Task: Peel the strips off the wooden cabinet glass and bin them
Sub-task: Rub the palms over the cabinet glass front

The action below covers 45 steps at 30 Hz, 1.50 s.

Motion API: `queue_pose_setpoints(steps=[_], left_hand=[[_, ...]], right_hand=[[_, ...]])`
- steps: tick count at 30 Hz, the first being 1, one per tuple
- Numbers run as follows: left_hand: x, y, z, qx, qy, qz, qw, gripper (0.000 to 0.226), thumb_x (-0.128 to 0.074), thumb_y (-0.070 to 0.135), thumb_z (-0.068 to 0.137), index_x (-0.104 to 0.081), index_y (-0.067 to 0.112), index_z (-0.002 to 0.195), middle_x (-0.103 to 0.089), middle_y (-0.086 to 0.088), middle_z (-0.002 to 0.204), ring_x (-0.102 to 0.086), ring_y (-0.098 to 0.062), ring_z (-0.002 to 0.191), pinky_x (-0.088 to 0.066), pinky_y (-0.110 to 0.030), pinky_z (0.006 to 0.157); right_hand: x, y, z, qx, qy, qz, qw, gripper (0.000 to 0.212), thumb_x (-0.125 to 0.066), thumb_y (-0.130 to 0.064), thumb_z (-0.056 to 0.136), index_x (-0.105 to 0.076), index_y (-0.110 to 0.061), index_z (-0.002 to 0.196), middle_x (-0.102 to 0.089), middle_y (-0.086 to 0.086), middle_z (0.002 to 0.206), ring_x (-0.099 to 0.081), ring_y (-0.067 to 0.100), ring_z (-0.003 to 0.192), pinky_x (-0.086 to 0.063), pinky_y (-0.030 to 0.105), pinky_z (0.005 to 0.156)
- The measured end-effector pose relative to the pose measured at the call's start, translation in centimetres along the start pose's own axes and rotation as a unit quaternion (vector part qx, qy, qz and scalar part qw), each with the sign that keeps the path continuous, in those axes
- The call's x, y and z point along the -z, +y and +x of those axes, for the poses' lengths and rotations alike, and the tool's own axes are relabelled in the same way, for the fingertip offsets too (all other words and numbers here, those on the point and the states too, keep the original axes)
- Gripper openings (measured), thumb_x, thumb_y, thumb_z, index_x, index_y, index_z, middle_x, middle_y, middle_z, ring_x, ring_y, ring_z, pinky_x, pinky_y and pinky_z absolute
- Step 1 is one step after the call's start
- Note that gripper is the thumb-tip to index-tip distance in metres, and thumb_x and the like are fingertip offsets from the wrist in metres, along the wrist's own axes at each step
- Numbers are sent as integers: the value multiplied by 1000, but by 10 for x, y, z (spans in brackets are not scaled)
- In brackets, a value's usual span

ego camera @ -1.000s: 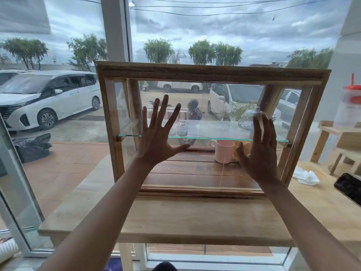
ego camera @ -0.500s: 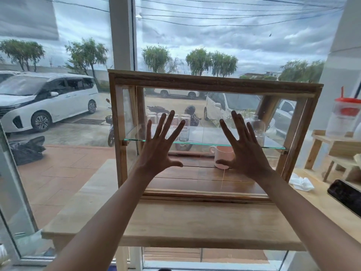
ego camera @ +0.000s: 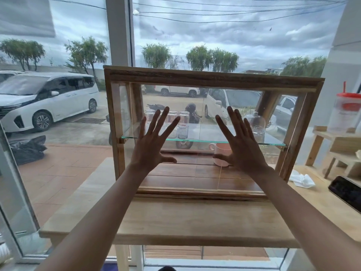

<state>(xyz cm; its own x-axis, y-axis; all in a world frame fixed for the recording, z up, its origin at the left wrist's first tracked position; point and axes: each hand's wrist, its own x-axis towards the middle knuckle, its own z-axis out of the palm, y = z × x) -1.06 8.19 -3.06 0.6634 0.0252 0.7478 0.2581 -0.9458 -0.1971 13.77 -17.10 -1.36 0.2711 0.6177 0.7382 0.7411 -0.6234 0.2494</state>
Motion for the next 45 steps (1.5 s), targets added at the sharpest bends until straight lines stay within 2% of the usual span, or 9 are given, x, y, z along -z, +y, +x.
queue_pose_setpoints(steps=[4,7,16,19,24,33,36,40,45], left_hand=[[2,11,2,-7,32,-33,999,129,-73,77,67,-6,24,163,10,-14,170,10,-33,157,-7,-64,124],[1,34,18,-60,50,-19,997,115,-60,81,77,-10,22,163,5,-16,170,6,-34,157,-6,-59,127],[-33,39,37,-33,136,17,990,94,-43,84,84,-29,28,159,-19,-9,169,-13,-28,157,-11,-72,118],[-37,39,40,-38,149,23,988,95,-44,85,84,-31,28,158,-19,-10,168,-15,-29,157,-11,-73,118],[-39,38,39,-43,158,25,986,95,-46,83,84,-30,26,159,-14,-10,168,-15,-30,156,-7,-72,119],[-41,37,41,-44,157,31,986,96,-46,84,83,-29,27,159,-15,-10,168,-13,-30,157,-4,-71,120],[-40,38,40,-43,153,28,987,95,-44,83,84,-29,26,159,-15,-12,168,-13,-31,157,-6,-74,118],[-40,42,40,-39,149,26,988,95,-46,81,84,-31,23,158,-15,-13,168,-14,-34,156,-6,-74,118],[-41,43,41,-36,153,29,987,95,-49,81,83,-34,23,157,-18,-14,167,-16,-34,156,-5,-74,119]], right_hand=[[-3,19,-4,-76,88,48,992,86,-60,-47,94,-16,-18,161,2,9,169,-3,25,157,-17,50,126],[-12,31,-7,-95,96,27,990,74,-52,-36,100,-14,-15,161,2,9,169,0,22,157,-15,52,126],[-28,56,-6,-59,108,7,992,73,-53,-45,99,-22,-19,159,-4,5,169,-3,22,157,-9,49,127],[-36,68,-8,-58,122,-5,991,70,-49,-47,100,-24,-21,159,-5,5,169,-5,25,157,-4,44,127],[-51,92,-20,-62,127,-15,990,67,-37,-50,100,-14,-26,159,-1,3,168,1,23,156,-10,52,125],[-54,127,-37,-41,128,-41,990,65,-37,-44,100,-19,-21,158,-1,3,168,4,20,156,0,39,126],[-51,115,-38,-63,135,-31,988,63,-40,-39,101,-25,-18,158,-6,9,168,-1,25,156,-2,45,127],[-49,75,-27,-126,210,54,968,64,-50,-32,98,-32,-8,155,-15,19,165,-9,37,155,-11,51,126],[-45,42,10,-67,210,75,972,66,-54,-38,97,-35,-13,155,-16,19,164,-7,44,153,-19,59,122]])
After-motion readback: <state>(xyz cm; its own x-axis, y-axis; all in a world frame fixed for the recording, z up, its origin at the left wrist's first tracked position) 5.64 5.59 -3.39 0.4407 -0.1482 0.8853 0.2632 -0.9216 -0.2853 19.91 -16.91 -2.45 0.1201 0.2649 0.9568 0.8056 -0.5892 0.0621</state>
